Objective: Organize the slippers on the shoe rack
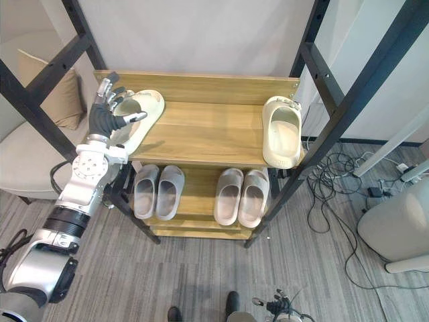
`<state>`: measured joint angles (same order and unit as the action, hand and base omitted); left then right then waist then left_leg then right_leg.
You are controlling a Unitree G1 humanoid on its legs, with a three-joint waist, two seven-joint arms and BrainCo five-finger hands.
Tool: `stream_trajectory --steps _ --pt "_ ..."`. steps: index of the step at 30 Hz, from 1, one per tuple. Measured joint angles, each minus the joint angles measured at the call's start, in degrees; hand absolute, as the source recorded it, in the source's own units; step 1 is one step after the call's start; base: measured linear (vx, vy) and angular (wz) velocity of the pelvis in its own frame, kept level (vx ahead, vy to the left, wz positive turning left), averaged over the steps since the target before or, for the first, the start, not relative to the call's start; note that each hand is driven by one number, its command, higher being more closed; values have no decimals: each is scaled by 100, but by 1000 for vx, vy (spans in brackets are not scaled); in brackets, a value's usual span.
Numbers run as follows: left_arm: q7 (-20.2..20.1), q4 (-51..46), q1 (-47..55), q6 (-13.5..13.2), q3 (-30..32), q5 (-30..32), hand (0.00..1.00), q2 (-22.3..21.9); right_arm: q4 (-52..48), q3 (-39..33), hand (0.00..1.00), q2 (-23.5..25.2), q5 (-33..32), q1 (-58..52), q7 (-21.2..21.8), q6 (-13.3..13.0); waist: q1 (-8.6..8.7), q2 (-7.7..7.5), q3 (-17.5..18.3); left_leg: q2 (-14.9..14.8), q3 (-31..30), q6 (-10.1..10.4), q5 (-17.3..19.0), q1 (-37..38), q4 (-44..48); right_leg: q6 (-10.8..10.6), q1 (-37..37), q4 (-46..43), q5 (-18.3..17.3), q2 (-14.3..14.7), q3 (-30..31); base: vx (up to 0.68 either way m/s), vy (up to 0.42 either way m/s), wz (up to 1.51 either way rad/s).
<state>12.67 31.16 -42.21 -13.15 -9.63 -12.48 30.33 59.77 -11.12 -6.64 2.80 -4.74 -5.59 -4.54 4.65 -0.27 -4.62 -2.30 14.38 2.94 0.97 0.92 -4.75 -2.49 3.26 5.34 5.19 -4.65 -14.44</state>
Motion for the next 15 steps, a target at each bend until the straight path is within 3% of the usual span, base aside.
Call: stream_trajectory --steps 15 --pt "-56 1487 -862 237 80 433 0 373 1 -215 0 46 -50 26 121 -8 14 43 -94 8 105 -1 -1 -98 1 58 179 -23 49 18 202 -19 -11 -6"
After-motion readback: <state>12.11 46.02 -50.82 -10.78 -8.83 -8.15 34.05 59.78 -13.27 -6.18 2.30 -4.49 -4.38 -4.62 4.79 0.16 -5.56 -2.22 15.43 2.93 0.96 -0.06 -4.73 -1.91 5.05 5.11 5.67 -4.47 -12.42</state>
